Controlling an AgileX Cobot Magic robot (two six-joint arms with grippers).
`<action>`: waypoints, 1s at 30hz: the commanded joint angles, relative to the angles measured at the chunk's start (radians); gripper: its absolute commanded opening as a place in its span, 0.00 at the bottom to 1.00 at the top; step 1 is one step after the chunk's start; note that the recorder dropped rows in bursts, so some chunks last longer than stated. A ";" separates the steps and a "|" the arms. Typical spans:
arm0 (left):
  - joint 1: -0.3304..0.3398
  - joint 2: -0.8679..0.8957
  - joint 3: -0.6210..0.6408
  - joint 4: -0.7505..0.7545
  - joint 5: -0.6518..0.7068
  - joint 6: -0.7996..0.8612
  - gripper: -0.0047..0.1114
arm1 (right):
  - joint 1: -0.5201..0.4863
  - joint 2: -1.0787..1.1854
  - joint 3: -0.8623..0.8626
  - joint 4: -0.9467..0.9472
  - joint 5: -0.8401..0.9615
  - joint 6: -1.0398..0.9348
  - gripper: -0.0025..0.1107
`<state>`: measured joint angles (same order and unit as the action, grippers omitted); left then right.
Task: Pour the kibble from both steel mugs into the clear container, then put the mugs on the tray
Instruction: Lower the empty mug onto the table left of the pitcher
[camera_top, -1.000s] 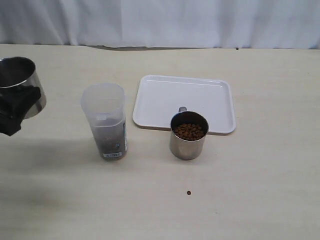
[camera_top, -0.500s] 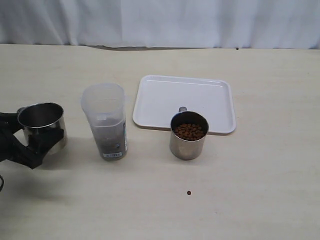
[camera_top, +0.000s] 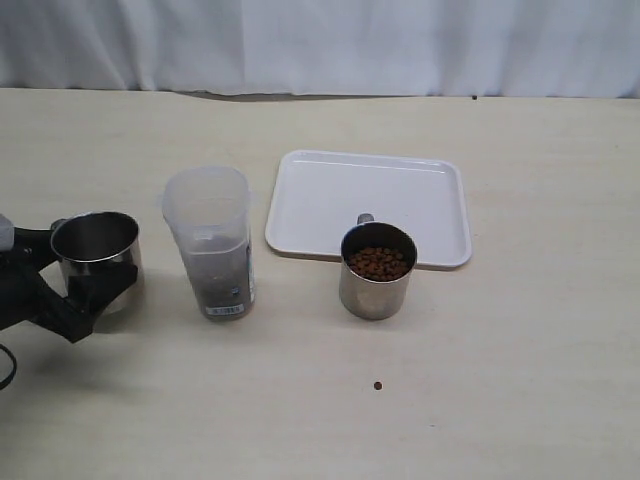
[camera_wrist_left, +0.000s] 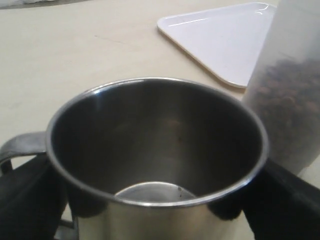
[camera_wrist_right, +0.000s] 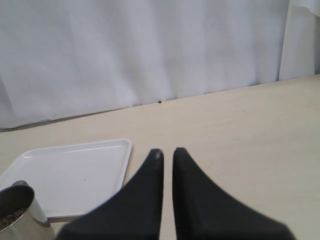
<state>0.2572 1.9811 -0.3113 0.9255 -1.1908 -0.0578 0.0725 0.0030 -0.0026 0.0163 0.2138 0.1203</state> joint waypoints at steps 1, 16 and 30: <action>0.006 0.002 -0.005 0.023 -0.030 0.002 0.54 | 0.003 -0.003 0.003 0.002 -0.002 -0.004 0.07; 0.012 0.002 -0.003 0.076 -0.030 -0.014 0.71 | 0.003 -0.003 0.003 0.002 -0.002 -0.004 0.07; 0.012 -0.251 -0.003 0.192 -0.030 -0.218 0.71 | 0.003 -0.003 0.003 0.002 -0.002 -0.004 0.07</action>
<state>0.2664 1.7757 -0.3113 1.1009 -1.2060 -0.2303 0.0725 0.0030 -0.0026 0.0163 0.2138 0.1203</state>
